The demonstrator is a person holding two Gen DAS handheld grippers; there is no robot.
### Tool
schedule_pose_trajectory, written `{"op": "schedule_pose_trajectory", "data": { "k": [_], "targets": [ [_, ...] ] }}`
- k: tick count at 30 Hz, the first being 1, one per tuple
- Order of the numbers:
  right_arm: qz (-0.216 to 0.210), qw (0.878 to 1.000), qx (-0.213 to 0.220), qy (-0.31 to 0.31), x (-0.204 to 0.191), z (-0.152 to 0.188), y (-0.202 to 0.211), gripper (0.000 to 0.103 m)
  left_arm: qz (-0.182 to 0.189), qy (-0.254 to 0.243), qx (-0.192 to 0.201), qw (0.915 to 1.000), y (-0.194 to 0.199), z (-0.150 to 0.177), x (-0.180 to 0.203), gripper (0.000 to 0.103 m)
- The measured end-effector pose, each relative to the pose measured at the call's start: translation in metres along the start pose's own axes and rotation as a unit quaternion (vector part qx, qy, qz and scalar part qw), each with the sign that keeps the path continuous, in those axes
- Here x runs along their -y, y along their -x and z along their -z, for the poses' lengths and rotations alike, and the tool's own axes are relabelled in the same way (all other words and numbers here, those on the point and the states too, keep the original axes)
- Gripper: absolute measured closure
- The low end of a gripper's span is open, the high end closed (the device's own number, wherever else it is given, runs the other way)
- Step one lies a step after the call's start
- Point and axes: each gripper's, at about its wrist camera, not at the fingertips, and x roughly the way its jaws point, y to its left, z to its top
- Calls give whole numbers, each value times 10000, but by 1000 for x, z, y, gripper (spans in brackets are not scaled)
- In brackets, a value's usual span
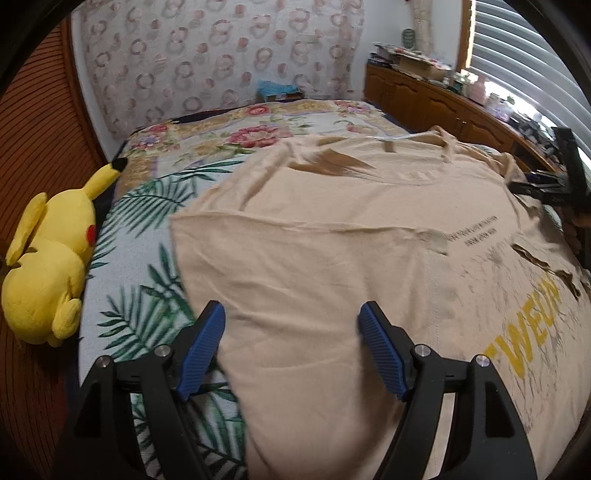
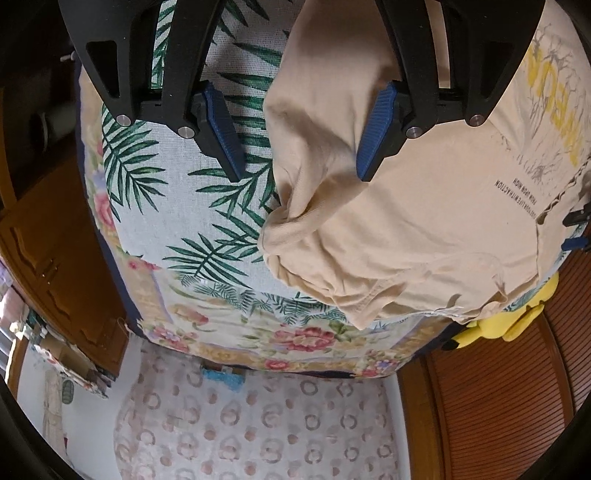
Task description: Fold small clothes
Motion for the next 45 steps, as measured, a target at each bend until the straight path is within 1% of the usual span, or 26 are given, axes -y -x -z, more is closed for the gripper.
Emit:
{"op": "schedule_pose_trajectory", "data": {
  "k": [7,11,13,19,21,23,28,29,30,31,32,33,34,35,36,37,39,42,45],
  "targets": [
    [-12,10000,-16,27,-2,-3,-3,35,-108,528,198,9983,-1,-18,-40,28],
    [-12,10000,-17,27,-2,-3,-3,35,34,852,200,9962,-9,-31,-65,28],
    [-12,10000,-18,27,-2,-3,-3,35,133,959,215,9951,-13,-36,-74,30],
    [-10,10000,-20,34,-2,-3,-3,35,262,1011,154,9944,-24,-47,-84,41],
    [-11,10000,-20,35,-2,-3,-3,35,283,1001,113,9945,-28,-47,-85,52],
    [-11,10000,-20,35,-2,-3,-3,35,276,999,33,9946,-33,-46,-84,53],
    [-2,10000,-16,58,-2,-2,-3,35,143,896,57,9959,-35,-47,-80,53],
    [-9,10000,-13,76,-2,-2,-3,38,137,866,58,9961,-35,-47,-79,53],
    [-51,9999,-10,153,-4,-2,-3,44,141,813,64,9966,-35,-47,-76,55],
    [-101,9997,-15,231,-6,-3,-4,48,152,766,68,9969,-35,-47,-75,60],
    [-170,9993,-29,334,-9,-6,-5,58,121,680,50,9976,-35,-48,-72,73],
    [-209,9991,-51,368,-10,-7,-6,65,-30,582,-21,9983,-36,-50,-70,86],
    [-234,9988,-93,409,-13,-10,-7,69,-44,526,-87,9986,-36,-53,-68,96],
    [-253,9985,-135,463,-16,-12,-9,88,120,540,-140,9984,-36,-56,-66,101],
    [-283,9981,-174,513,-18,-14,-9,98,204,522,-83,9984,-31,-59,-63,101],
    [-279,9978,-206,556,-21,-16,-9,98,182,487,4,9986,-25,-61,-61,101],
    [-233,9977,-144,625,-27,-17,-5,100,278,496,266,9980,-3,-63,-54,101],
    [-241,9980,210,543,-34,-15,19,101,298,388,640,9968,35,-60,-40,101],
    [-278,9965,623,486,-43,-10,54,101,300,225,763,9964,66,-51,-27,101]
  ]
}}
